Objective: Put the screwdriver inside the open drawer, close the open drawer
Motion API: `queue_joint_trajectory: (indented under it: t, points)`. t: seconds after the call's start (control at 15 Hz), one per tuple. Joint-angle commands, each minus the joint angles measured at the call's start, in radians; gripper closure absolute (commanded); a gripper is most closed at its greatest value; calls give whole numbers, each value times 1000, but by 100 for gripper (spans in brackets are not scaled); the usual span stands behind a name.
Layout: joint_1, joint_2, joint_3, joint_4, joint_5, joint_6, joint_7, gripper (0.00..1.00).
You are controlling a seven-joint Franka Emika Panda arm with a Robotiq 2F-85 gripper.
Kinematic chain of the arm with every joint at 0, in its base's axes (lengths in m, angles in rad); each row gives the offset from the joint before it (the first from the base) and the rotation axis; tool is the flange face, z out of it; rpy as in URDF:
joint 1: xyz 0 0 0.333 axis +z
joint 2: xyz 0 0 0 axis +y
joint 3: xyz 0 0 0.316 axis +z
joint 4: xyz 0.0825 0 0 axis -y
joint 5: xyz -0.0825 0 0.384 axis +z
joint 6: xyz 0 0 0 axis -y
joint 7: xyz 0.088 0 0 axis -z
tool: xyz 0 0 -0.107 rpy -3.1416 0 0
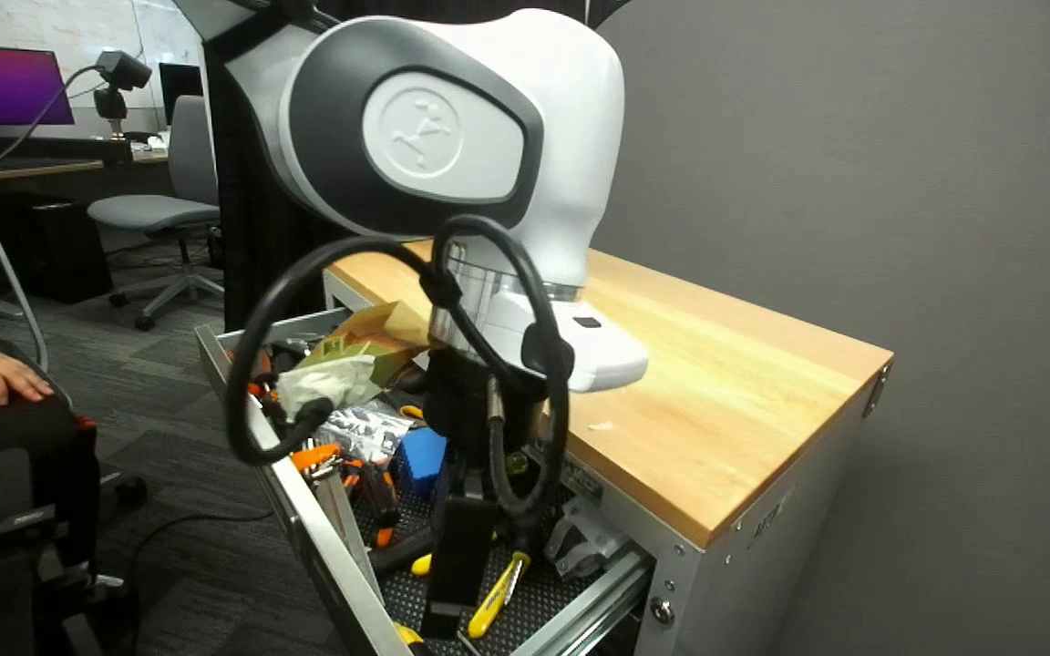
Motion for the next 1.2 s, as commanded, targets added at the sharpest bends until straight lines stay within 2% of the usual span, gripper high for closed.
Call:
queue_joint_trajectory:
  t: [0.0, 0.33, 0.6, 0.87, 1.13]
  points:
    - [-19, -77, -17, -80, -9, -5, 42, 0]
    - [-38, -149, -48, -128, -29, -28, 134, 0]
    - [-50, -180, -62, -146, -83, -99, 270, 0]
    - [-65, -181, -52, -168, -142, -149, 385, 0]
    - [-69, -156, -43, -187, -132, -125, 428, 0]
